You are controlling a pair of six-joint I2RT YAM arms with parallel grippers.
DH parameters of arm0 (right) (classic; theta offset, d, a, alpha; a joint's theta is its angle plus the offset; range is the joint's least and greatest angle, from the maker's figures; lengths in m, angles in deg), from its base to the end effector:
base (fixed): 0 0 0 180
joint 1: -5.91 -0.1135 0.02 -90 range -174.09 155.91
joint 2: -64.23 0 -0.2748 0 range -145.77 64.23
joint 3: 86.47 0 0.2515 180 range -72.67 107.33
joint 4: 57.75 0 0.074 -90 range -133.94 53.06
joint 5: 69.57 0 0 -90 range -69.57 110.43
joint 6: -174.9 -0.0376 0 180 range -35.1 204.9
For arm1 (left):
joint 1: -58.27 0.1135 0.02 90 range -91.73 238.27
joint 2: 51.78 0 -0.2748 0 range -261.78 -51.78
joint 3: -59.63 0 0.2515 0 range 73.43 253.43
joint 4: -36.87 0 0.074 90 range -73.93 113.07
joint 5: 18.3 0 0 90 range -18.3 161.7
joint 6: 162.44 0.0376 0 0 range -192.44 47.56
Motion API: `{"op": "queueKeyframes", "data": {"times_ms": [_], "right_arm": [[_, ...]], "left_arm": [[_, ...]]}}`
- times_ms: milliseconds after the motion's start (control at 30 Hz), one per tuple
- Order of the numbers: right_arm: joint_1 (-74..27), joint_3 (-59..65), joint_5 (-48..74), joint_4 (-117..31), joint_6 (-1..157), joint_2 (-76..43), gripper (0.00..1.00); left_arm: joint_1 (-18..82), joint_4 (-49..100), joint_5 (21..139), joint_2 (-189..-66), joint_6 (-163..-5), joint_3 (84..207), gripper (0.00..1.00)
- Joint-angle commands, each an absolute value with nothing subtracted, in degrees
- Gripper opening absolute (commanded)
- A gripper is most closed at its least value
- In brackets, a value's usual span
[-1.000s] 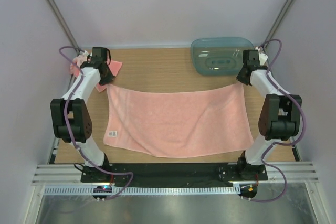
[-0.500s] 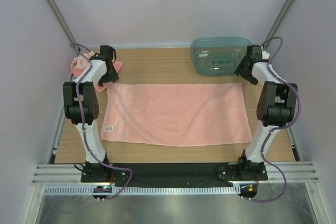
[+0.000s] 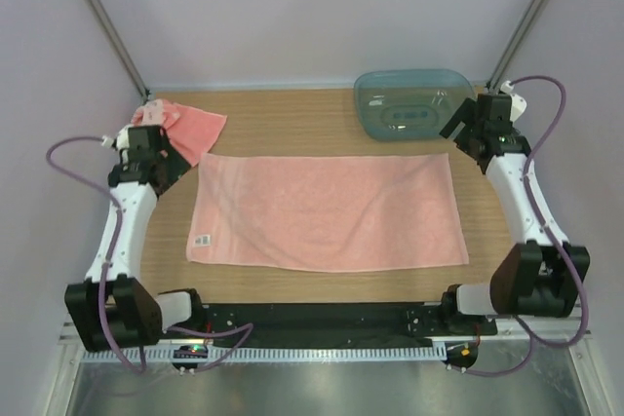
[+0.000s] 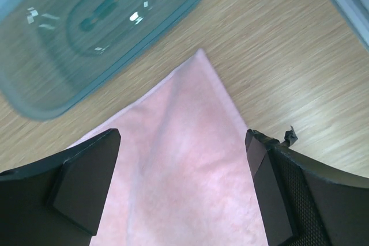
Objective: Roll the towels
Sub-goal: Flatten the towel
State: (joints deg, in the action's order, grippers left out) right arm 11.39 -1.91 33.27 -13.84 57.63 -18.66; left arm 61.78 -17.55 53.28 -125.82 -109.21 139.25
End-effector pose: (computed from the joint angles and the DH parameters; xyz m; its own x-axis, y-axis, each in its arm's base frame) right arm 0.3170 -0.0388 0.3191 -0.4771 0.4945 -0.7265 0.5349 0.8193 0.2064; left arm 0.2657 0.0282 0.3196 -0.4429 -0.5962 -0.6696 -0.6626 0.7208 -0.2034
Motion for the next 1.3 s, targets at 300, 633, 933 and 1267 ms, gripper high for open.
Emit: {"op": "queueKeyframes", "data": {"times_ms": [300, 633, 933, 1267], "right_arm": [[2.7, -9.5, 21.1, -11.9, 56.0, -4.5, 0.93], [2.7, -10.0, 18.2, -12.3, 57.1, -4.7, 0.93], [2.7, -9.5, 16.9, -13.1, 57.7, -7.0, 0.93], [2.7, -9.9, 15.1, -14.1, 57.7, -8.9, 0.93]], "left_arm": [[68.1, -12.9, 76.0, -103.0, -127.3, 104.7, 0.78], [67.0, -14.6, 67.7, -107.9, -126.8, 104.3, 0.72], [60.3, -20.6, 51.6, -108.6, -127.8, 108.9, 0.67], [59.9, -13.3, 52.7, -112.4, -129.8, 102.9, 0.65]]}}
